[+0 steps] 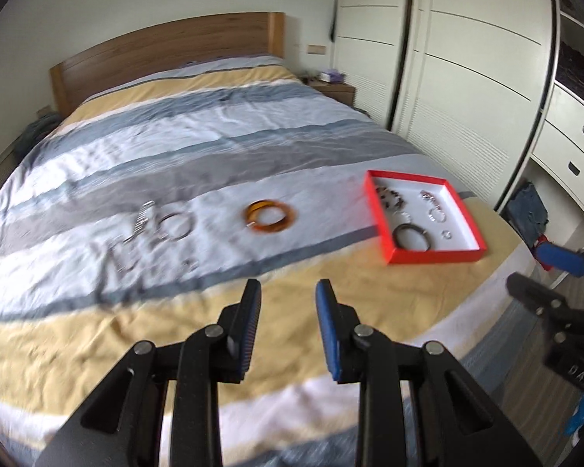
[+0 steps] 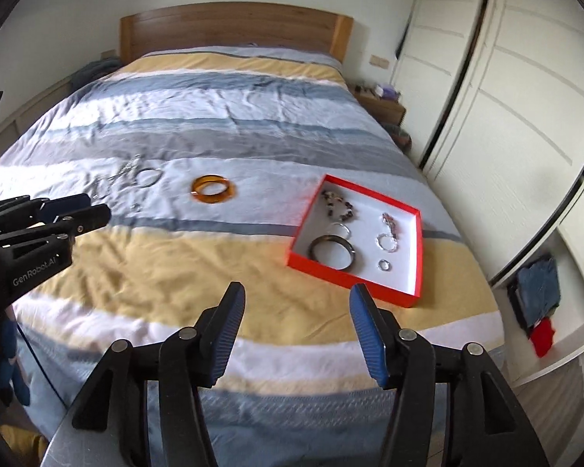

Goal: Organize jewelry
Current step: 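Withdraw both tools from the box back over the bed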

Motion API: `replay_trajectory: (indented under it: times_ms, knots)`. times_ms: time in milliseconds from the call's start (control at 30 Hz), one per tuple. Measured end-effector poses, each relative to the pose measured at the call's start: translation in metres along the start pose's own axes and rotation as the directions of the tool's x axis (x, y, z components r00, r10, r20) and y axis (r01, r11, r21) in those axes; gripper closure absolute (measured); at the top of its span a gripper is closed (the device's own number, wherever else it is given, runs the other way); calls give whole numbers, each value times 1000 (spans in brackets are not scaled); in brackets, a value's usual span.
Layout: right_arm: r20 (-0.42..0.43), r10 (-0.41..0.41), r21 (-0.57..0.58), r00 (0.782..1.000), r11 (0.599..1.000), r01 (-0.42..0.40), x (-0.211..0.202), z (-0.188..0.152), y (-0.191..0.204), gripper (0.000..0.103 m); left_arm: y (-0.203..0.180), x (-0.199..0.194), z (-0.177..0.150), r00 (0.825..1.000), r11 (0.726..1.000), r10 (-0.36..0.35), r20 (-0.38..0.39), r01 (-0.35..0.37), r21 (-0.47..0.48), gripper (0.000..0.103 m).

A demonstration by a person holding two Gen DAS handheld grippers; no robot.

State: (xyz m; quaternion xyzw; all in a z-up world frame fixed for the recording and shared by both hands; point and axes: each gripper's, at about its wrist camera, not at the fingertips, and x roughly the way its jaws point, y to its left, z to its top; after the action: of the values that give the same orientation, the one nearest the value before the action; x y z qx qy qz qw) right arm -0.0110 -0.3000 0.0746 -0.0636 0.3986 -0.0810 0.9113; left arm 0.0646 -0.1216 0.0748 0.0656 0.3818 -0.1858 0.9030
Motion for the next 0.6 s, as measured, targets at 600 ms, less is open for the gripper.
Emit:
replay_trajectory:
  times_ms: [600]
  knots:
    - [144, 1, -172, 990, 985, 24, -102, -17, 77, 45, 91, -105, -55, 992, 986, 102, 79, -90, -142, 75]
